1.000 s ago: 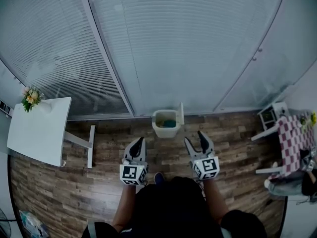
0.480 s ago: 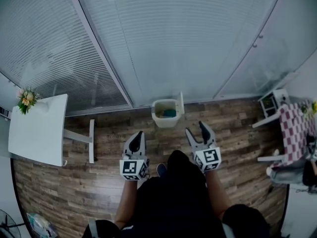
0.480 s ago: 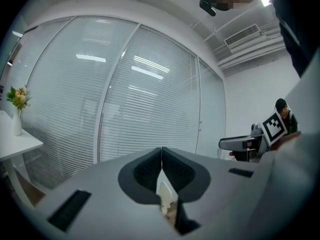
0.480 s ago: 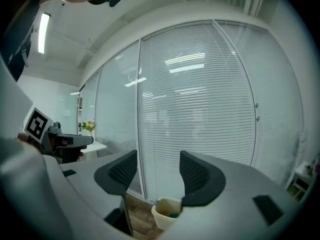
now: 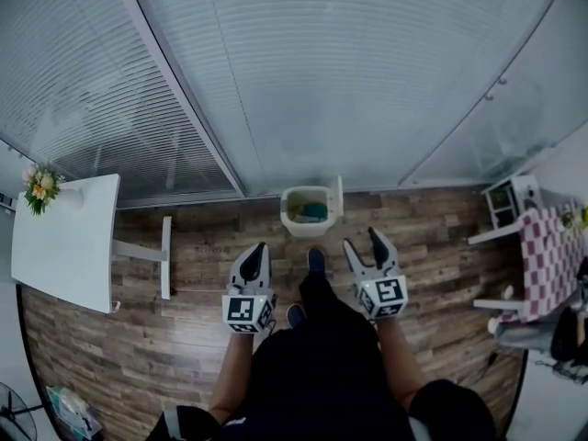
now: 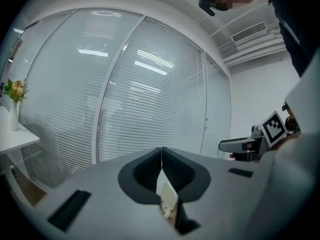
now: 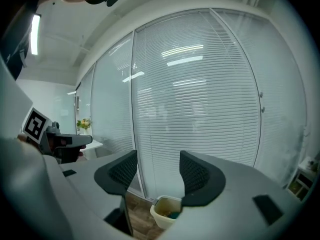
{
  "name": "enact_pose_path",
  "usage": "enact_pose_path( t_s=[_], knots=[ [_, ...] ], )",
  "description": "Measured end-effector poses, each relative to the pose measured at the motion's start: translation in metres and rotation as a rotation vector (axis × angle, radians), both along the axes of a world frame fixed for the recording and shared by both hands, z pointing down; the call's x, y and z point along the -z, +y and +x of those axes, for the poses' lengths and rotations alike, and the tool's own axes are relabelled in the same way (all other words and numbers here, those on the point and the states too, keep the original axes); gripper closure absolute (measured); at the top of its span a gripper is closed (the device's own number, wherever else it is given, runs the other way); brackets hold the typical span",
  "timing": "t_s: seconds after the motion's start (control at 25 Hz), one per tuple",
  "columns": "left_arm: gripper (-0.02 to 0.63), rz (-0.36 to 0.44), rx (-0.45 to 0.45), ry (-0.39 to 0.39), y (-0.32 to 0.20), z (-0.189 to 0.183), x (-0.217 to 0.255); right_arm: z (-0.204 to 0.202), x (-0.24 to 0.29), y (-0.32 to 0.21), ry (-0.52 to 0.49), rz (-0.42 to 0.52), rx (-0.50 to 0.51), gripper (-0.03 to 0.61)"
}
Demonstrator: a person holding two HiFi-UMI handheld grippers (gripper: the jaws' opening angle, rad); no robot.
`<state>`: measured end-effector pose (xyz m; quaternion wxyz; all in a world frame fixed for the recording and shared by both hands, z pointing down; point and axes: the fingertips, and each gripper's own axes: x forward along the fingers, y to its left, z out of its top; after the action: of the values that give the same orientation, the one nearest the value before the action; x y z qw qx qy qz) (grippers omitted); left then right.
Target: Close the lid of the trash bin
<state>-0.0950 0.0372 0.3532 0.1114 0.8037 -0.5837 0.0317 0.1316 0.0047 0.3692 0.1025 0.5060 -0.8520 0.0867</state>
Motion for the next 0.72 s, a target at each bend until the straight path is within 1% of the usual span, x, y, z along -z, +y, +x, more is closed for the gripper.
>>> enact_pose_path(
  t_s=[0.16,0.28,0.44,0.56,0.72],
  knots=[
    [0.606,0.016,0.012,-0.023,-0.027,-0.002,-0.004,-0.004,-0.004,-0.031,-0.003,0.002,0.010,0.336],
    [0.606,0.000,0.017,-0.034,-0.041,0.000,-0.014,-0.004,-0.012,-0.044,-0.008,-0.019,0.008,0.336],
    [0.606,-0.019,0.025,-0.043,-0.058,-0.003,-0.025,-0.008,-0.023,-0.060,0.012,-0.040,0.030,0.336],
    [0.606,-0.050,0.036,-0.044,-0.069,-0.006,-0.039,-0.012,-0.035,-0.072,0.005,-0.083,0.022,0.336],
    [0.606,-0.084,0.052,-0.052,-0.084,-0.012,-0.051,-0.013,-0.051,-0.092,0.008,-0.109,0.018,0.336]
  ],
)
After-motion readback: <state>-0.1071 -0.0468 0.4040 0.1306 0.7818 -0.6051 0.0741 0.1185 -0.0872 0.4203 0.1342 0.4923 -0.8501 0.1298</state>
